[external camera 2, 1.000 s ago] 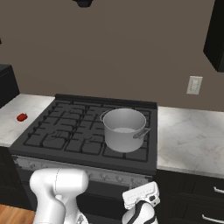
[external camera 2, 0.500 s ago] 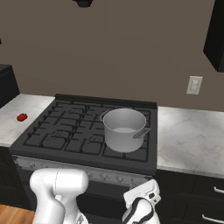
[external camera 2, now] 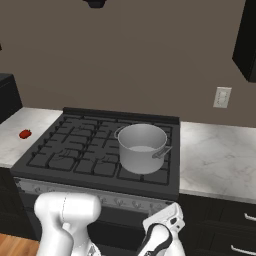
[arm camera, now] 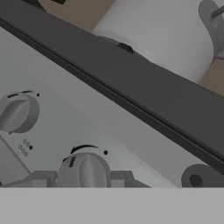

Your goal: Turn on the burner for the pot on the stove. Wait thirty seconds for the pot to heat up. Then add the bell pepper to the pot.

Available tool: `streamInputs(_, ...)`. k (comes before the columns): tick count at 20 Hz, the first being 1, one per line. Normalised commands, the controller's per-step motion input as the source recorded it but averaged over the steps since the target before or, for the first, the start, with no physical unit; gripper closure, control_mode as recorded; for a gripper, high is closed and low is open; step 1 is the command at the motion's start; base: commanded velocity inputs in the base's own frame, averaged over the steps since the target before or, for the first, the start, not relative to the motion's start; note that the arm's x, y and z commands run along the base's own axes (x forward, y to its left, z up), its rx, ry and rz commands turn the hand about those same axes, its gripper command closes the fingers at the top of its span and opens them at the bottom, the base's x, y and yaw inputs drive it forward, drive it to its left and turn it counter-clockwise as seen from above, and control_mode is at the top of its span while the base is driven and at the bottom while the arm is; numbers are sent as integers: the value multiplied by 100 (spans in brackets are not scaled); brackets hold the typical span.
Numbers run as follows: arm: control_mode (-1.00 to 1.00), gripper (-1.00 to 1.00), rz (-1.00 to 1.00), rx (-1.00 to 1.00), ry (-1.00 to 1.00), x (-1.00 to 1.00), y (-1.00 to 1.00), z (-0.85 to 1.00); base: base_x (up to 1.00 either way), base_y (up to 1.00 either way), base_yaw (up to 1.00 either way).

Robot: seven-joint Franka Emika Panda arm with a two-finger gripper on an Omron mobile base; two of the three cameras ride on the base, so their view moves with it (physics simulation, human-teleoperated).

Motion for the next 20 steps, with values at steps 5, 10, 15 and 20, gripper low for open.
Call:
streamInputs(5,-100,100,21,-64,-34,-2,4,0,0,0,0)
streamInputs(10,-100,100,26,-69,-41,-18,4,0,0,0,0)
streamInputs(15,-100,100,31,-73,-49,-24,1,-1,0,0,0)
streamInputs(20,-100,100,45,-71,-55,-36,1,-3,0,0,0)
